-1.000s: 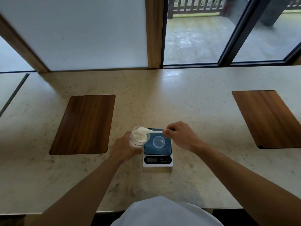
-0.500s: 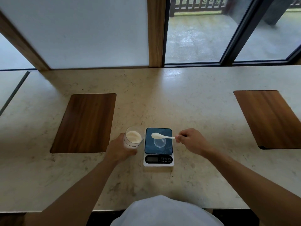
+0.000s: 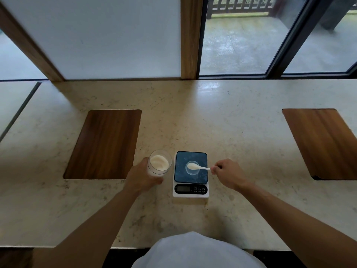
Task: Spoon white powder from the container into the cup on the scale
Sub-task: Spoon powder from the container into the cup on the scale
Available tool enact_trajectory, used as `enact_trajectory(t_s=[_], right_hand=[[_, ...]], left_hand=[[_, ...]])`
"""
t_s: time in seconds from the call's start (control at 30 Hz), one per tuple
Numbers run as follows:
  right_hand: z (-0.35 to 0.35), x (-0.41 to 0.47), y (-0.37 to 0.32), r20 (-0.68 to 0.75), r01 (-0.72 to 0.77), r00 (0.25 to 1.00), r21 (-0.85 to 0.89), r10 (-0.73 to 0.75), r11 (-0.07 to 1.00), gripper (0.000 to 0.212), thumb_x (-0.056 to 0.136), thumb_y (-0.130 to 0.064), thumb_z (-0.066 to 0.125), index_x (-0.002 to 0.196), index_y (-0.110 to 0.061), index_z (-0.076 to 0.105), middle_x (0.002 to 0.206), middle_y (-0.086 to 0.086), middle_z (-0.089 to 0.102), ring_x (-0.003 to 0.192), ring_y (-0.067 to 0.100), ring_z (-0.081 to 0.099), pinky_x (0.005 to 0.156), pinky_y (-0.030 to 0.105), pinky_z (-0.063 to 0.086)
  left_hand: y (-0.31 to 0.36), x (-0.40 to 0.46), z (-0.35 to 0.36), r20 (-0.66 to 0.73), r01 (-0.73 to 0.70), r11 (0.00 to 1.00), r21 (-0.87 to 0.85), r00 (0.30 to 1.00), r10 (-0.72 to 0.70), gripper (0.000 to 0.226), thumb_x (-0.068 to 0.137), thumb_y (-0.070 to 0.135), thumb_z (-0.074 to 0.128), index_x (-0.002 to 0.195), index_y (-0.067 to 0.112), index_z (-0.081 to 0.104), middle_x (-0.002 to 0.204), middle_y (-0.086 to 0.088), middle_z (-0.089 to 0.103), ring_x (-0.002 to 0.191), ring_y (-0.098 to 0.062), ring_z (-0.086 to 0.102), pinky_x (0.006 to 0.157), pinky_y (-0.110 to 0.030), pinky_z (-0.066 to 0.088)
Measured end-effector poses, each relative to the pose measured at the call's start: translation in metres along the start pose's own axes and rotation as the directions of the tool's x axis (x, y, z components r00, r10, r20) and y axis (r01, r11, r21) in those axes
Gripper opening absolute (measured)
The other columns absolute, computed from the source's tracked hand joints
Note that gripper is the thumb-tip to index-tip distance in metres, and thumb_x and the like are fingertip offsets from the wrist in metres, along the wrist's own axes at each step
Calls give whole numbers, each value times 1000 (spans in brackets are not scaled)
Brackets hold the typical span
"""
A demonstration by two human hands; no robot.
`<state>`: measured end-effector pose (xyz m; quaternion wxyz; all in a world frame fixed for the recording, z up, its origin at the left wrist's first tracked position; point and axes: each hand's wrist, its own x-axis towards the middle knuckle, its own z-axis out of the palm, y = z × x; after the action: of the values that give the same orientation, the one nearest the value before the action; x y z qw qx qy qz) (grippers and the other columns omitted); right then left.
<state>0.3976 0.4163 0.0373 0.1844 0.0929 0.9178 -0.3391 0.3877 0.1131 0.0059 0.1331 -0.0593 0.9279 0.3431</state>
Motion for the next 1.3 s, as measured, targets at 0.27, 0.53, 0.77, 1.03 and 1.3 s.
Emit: enact_trajectory(t_s=[0.27,0.53,0.77,1.03,1.3], right_hand=[[6,1,0,-45,-9,999,-14,8,1000,32,97,-17,54,76,-4,74,54,0,56,45,11,43,45,22,33],[13,1,3,-83,57,994,-143,-70,988,35,98,-22,52,73,-8,71,62,4,64,50,14,52,48,25,39],[13,-1,-1,-97,147,980,-247,-175,958,31,100,-23,51,78,-9,68,64,5,63,54,19,58,52,30,47],[14,-6,0,-74,263,948,-374,-311,889,30,102,-24,44,81,-10,60,73,4,62,59,20,55,56,37,49],[15,-19,9,-124,417,849,-441,-513,795,18,97,-13,57,82,-5,62,69,5,58,51,18,45,44,34,44]], left_hand=[[0,0,2,23,-3,1000,1,1000,3,78,53,48,85,122,32,52,106,9,65,95,-17,61,81,-34,49],[3,0,4,36,-4,1000,20,999,3,78,55,51,84,123,31,52,111,6,68,98,-20,63,84,-37,52],[5,-1,4,30,-14,1000,24,999,13,77,53,50,84,121,31,54,109,5,69,97,-20,63,81,-36,52],[8,-3,6,51,-17,1000,10,999,16,76,52,49,82,121,32,53,110,5,68,97,-19,63,80,-32,48],[11,-4,8,54,-26,1000,10,998,26,71,56,44,85,119,30,54,109,4,68,97,-20,63,77,-30,44]])
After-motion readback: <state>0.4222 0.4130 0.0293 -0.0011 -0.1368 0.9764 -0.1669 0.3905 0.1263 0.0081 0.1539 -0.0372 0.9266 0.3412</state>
